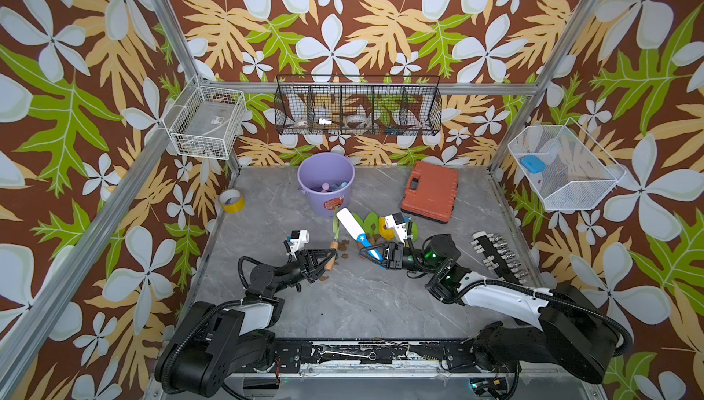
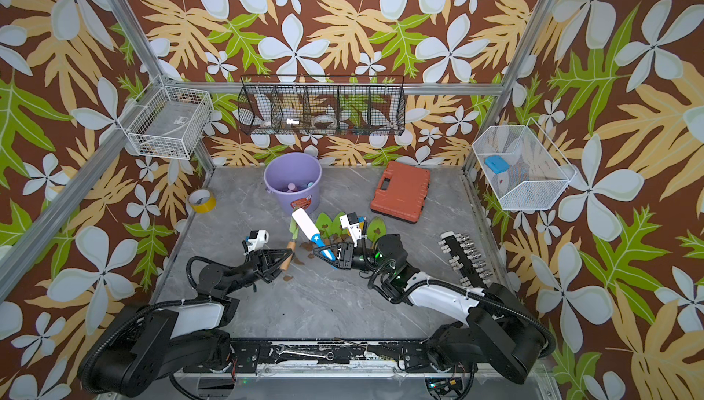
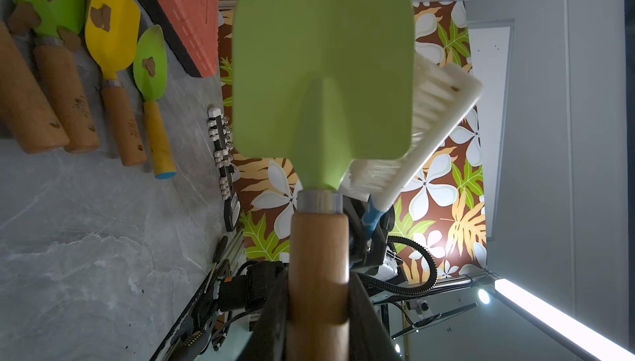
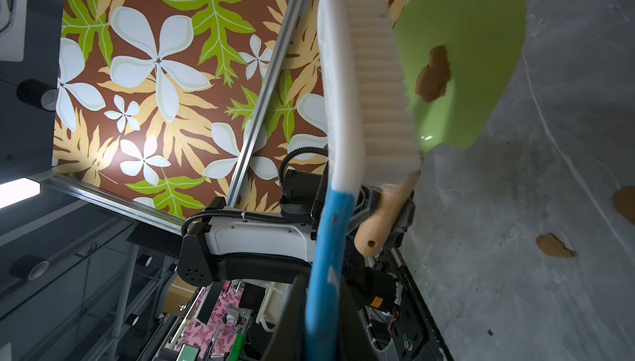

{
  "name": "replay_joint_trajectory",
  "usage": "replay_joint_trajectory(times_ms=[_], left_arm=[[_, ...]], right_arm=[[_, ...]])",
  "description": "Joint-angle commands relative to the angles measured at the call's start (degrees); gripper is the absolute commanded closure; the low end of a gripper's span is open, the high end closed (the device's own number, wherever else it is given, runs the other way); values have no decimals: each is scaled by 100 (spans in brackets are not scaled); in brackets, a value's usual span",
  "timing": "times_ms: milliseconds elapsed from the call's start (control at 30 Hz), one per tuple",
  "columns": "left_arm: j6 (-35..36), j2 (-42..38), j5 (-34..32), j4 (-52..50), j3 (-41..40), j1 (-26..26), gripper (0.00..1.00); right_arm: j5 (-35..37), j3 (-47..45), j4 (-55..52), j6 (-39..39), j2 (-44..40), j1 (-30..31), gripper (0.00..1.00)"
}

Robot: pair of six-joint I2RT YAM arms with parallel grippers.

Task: Brush the soil off the hand trowel and place it into the bucket
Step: Brush off the soil from the hand trowel.

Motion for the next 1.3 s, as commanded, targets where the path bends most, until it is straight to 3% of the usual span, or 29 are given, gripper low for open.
replay_joint_trajectory(times_ms=[0,267,467,700,900,1033,1067,1133,1200,1267], left_arm=[[-131,50,21,1281,8,15,100],[-311,32,38,1497,38,85,100],[-320,-46,135,1438,26,160,100],[-177,40,166,1370,-73,179,100],[-281,164,148,1549,14,179,100],[-296,211,203,1308,147,178,100],[-196,175,250,882,268,173,100],[484,-78,338,-1016,656,179,100],[2561,-671,-57,-4877,1602,175,100],[4652,-1055,-1292,-8333,2876,126,100]], right_arm=[[-76,73,197,-169,246,68,100],[-104,-358,1348,265,1145,6,100],[-15,-576,1912,433,1185,-185,100],[4,-274,825,-187,387,-187,100],[-79,-124,696,-253,571,-89,100],[83,43,-176,-544,756,-82,100],[264,41,-518,-655,685,-132,100],[686,97,-1312,-974,413,-250,100],[1263,200,-2168,-1389,59,-329,100],[1601,233,-2488,-1595,-157,-390,100]])
